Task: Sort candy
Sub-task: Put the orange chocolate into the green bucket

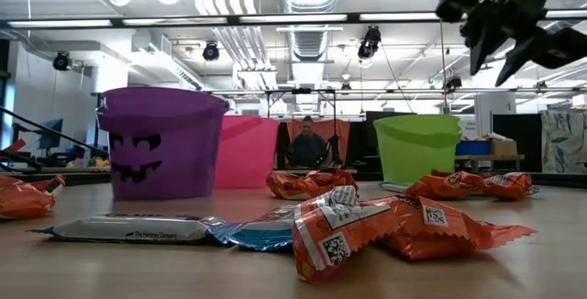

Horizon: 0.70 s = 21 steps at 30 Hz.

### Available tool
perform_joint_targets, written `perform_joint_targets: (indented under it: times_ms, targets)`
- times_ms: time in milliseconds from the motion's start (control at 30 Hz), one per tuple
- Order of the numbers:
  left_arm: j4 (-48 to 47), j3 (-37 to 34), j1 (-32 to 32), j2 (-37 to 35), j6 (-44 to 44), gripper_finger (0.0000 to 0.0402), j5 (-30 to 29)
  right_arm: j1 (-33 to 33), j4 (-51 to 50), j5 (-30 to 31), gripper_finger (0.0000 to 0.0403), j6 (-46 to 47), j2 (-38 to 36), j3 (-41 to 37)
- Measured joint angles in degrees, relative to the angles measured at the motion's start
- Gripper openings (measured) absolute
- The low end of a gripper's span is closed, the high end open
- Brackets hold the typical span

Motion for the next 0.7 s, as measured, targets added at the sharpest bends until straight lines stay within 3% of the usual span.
perform_joint_targets:
  times_ms: [200,433,567,700]
  targets:
    - [3.03,-0.96,0.09,-3.21,1.23,0.0077,-1.34,2.06,5.1,-2.18,0.0155,-4.31,3.25,1.22]
    - [16.92,-8.35,0.09,-6.93,1.41,0.0077,-1.39,3.61,5.0,-1.8,0.0155,-10.23,5.96,3.53]
    - [17.45,-10.01,0.09,-7.12,0.67,0.0077,-2.85,3.85,5.56,-1.35,0.0155,-18.99,8.0,3.45]
    - [17.68,-10.08,0.09,-7.03,0.22,0.0077,-3.65,4.84,5.38,-1.21,0.0155,-21.14,10.47,3.45]
